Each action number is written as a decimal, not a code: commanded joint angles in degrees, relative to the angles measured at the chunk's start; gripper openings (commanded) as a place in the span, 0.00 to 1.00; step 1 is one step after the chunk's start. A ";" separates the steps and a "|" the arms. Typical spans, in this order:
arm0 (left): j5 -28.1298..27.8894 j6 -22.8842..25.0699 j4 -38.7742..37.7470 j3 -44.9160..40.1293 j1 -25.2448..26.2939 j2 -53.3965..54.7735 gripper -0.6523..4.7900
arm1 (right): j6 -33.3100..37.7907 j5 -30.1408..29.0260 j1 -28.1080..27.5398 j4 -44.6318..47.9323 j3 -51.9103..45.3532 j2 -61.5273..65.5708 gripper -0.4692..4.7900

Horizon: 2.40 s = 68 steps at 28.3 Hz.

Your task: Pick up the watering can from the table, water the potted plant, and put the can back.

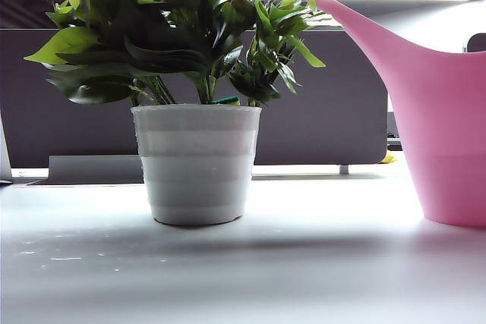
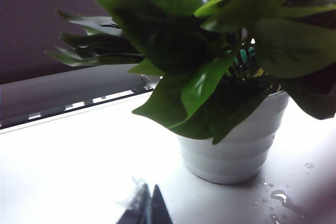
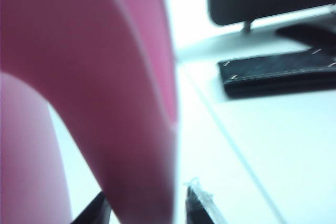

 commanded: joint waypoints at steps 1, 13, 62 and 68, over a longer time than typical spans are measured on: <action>0.22 0.00 0.68 0.07 0.07 0.07 0.11 | 0.28 1.49 -0.42 2.67 -2.71 -4.07 0.49; 0.22 0.00 0.68 0.07 0.07 0.07 0.11 | 6.91 -3.13 -0.28 -0.87 -3.32 -10.67 0.49; 0.92 0.00 0.70 0.09 23.28 0.07 0.11 | 7.50 -9.77 0.31 -73.99 -1.03 -83.14 0.07; 1.09 0.00 0.68 0.07 23.28 0.07 0.11 | 7.50 -11.61 2.38 -71.82 -1.03 -83.17 0.07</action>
